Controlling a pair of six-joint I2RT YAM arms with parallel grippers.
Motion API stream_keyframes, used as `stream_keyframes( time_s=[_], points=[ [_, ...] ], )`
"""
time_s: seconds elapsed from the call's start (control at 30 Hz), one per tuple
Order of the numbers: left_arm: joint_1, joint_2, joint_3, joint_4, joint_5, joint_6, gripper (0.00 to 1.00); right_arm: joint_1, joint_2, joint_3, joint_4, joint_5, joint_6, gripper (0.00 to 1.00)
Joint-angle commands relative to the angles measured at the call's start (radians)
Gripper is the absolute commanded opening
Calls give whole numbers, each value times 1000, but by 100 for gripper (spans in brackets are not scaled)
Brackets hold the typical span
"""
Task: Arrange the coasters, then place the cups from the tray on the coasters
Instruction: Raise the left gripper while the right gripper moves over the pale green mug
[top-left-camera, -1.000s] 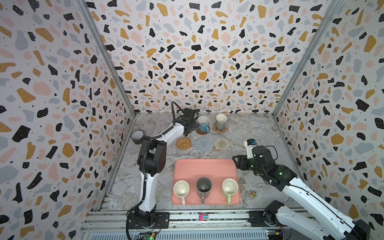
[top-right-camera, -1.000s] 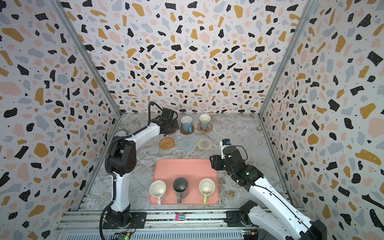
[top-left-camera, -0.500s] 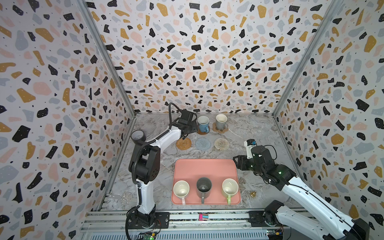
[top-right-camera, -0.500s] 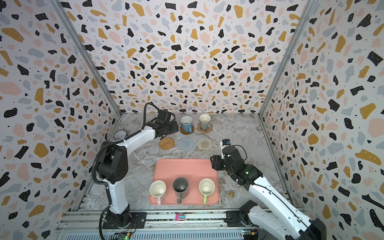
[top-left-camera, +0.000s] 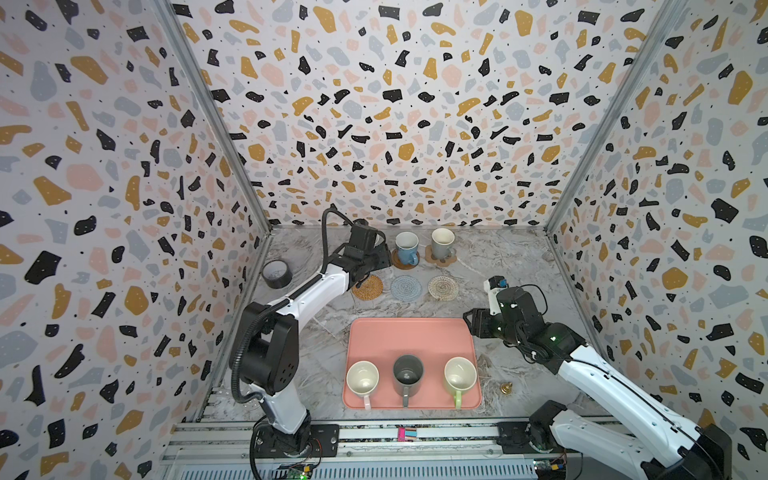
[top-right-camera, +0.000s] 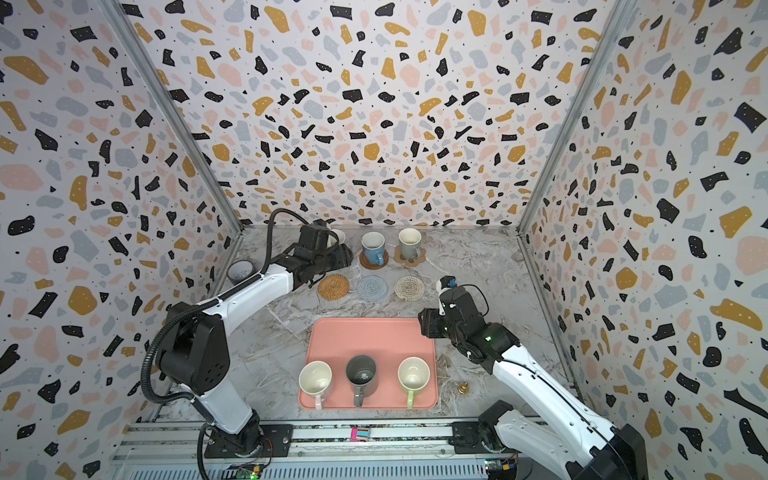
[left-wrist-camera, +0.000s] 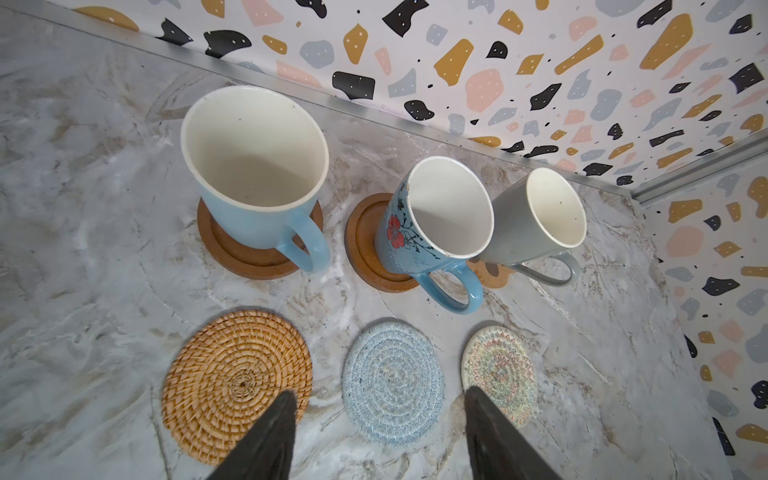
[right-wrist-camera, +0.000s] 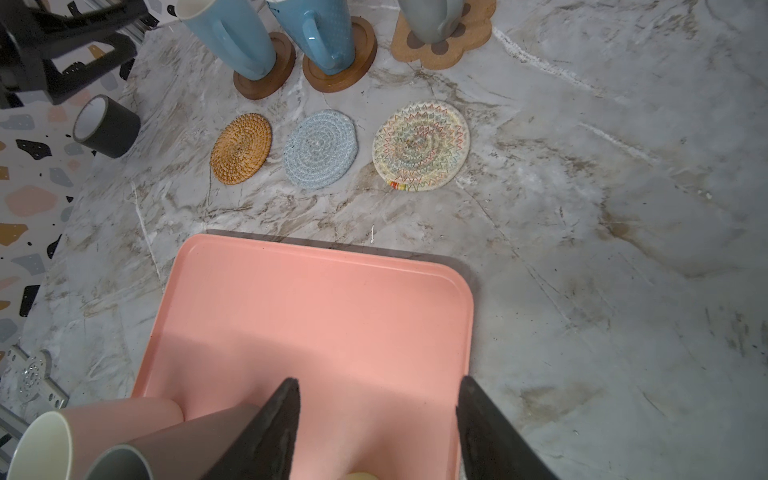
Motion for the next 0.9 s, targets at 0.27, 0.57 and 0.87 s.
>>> stream_keyframes(
  time_s=[0.27, 0.57, 0.87],
  points=[
    [-4, -130, -137, 108, 3, -20, 66, 6, 19, 65, -28, -17, 9, 62],
    [-4, -205, -199, 122, -28, -12, 66, 48, 67, 101, -105, -14, 31, 61],
    [2, -292, -266, 103, -49, -8, 68, 83, 110, 118, -133, -39, 49, 61]
  ],
)
